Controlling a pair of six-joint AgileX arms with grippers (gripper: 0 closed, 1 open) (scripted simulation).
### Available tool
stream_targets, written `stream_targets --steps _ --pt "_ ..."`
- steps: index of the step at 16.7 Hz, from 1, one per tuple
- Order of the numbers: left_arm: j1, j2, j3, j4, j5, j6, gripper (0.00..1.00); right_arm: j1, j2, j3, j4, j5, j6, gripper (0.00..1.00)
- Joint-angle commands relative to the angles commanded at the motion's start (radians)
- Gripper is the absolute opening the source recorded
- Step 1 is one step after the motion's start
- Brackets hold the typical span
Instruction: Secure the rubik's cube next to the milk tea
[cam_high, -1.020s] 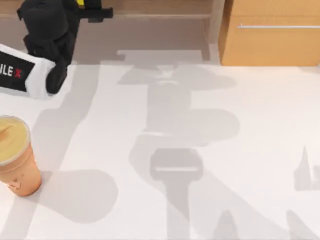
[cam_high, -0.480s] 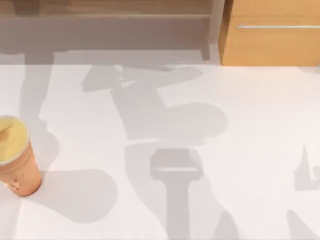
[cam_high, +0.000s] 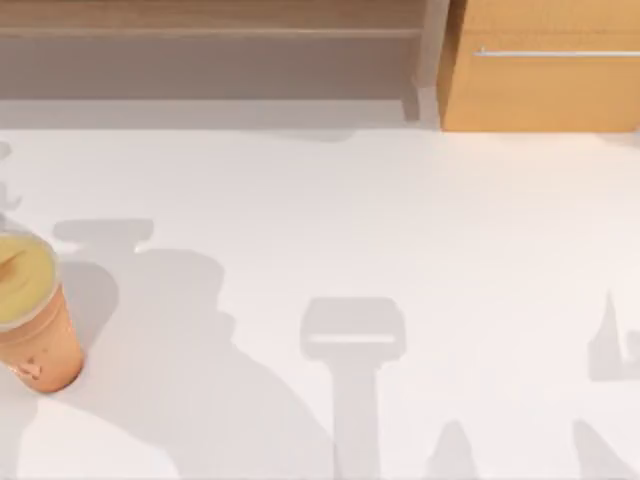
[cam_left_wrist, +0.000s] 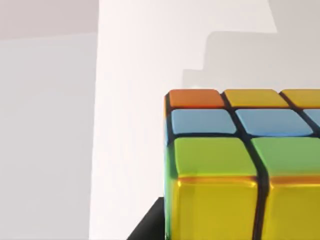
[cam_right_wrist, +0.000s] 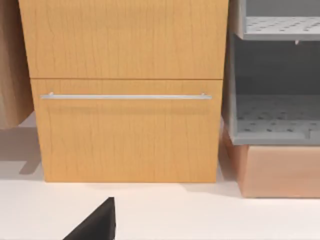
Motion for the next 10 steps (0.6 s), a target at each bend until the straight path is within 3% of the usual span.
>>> stream_targets --steps 5,10 --pt "0.073 -0.002 -0.071 -0.371 0.058 0.023 0.00 0.000 0.000 0.000 0.000 0.000 0.000 1.00" --pt "0.086 0.000 -0.100 -0.478 0.083 0.005 0.00 0.000 0.000 0.000 0.000 0.000 0.000 1.00"
